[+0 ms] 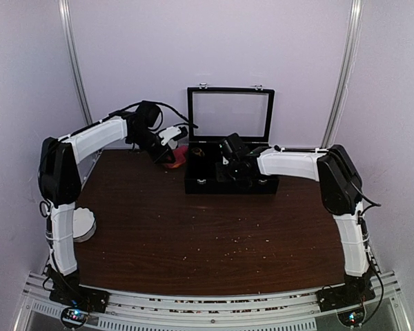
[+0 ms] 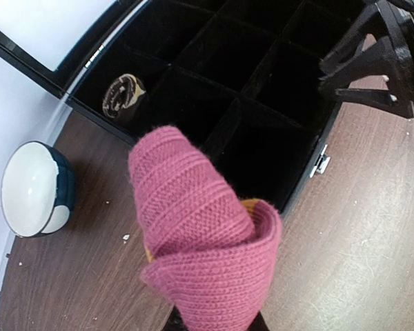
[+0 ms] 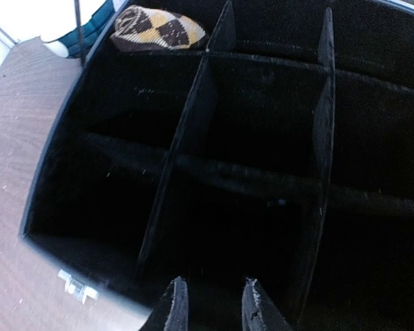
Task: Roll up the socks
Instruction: Move the storage box to the center of the board.
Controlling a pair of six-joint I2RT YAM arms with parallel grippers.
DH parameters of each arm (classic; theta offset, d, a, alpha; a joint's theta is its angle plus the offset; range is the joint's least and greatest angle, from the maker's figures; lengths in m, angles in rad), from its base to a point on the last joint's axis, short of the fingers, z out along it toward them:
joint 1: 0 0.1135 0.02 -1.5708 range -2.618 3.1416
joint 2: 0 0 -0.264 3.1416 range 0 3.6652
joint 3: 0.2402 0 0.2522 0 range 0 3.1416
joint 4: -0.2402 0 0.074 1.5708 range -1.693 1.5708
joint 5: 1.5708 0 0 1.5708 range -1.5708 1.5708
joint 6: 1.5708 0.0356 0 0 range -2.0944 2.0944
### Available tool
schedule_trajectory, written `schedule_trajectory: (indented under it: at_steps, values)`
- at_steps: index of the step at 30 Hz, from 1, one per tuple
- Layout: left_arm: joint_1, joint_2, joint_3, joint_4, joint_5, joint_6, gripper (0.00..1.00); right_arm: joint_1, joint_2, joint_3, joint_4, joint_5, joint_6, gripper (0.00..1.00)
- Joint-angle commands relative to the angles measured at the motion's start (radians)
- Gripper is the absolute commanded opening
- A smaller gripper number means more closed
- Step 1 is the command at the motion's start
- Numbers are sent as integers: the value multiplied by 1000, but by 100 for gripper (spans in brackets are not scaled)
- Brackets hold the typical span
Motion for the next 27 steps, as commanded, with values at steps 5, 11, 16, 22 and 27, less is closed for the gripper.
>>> schedule_trajectory:
  at_steps: [5,11,16,22,27]
  values:
    - [-23,-59,-35,1,-14,48,0,127,-34,-229,-71,-176,141,27]
    - [-23,-78,-54,-5,-6,51,0,149,-77,-299,-10,-178,184,25]
    - [-24,-116,-100,-24,14,61,0,116,-224,-182,-134,-82,109,41]
    - [-23,-172,-162,-30,43,68,0,15,-245,2,-289,-28,16,58]
    - [-24,-203,-194,-44,57,71,0,-96,-135,126,-371,-17,-19,58]
